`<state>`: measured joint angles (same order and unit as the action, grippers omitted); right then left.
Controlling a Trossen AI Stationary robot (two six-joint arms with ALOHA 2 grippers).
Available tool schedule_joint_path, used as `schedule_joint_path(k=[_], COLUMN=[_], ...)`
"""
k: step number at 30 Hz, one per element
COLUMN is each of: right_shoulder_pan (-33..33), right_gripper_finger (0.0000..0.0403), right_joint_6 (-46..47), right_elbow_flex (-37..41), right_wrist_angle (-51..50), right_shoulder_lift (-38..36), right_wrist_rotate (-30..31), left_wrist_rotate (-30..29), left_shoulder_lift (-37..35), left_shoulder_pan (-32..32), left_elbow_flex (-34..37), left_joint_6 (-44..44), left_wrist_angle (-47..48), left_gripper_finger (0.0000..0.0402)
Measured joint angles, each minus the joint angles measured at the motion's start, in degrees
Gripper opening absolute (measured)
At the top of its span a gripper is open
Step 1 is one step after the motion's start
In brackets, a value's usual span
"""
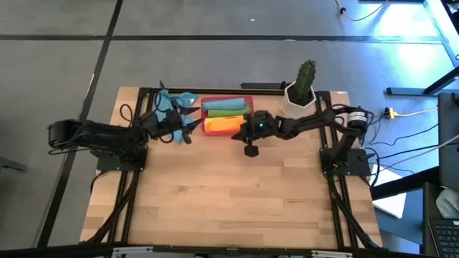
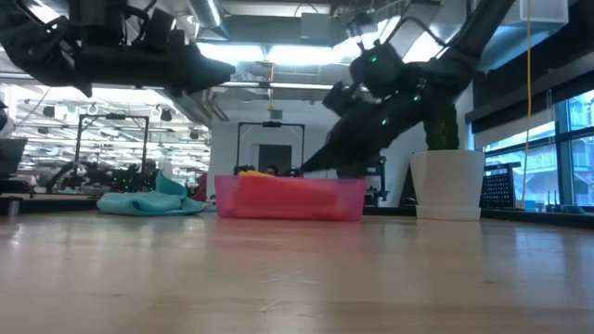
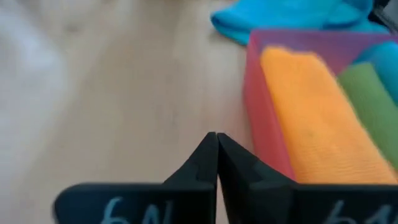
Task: Roll microfiber towels into tight, uniform cylinder then place into a basket
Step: Adjust the red bin, then roll the blue towel
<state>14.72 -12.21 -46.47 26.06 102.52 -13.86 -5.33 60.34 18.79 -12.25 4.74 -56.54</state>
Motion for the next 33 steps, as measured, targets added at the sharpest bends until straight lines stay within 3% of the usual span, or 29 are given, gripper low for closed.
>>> schedule_joint_path(k=[11, 18, 24, 33], right_shoulder_pan=[-0.22, 2.27, 4.26, 3.48], right_gripper_finger=[0.0010, 0.0010, 0.0010, 0.0009], right_joint_6=[-3.11, -0.68, 1.49, 2.24], right_elbow_flex=[-6.42, -9.29, -10.43, -10.50], right_wrist_angle=[-0.13, -0.19, 0.29, -1.69], right_shoulder_lift=[8.11, 9.56, 9.56, 8.24], right_wrist_rotate=[15.13, 17.46, 16.20, 0.67], left_wrist_rotate=[-1.41, -1.53, -1.61, -1.63], left_shoulder_lift=[5.15, 5.79, 5.79, 5.79], left_shoulder_pan=[-0.09, -0.04, -0.02, -2.89], left_elbow_flex=[-0.76, -0.76, -0.76, -0.76], left_joint_6=[0.28, 0.32, 0.35, -0.19], left_wrist_angle=[-1.98, -2.52, -3.01, -0.82], left_gripper_finger=[0.0213, 0.0213, 0.0213, 0.0213])
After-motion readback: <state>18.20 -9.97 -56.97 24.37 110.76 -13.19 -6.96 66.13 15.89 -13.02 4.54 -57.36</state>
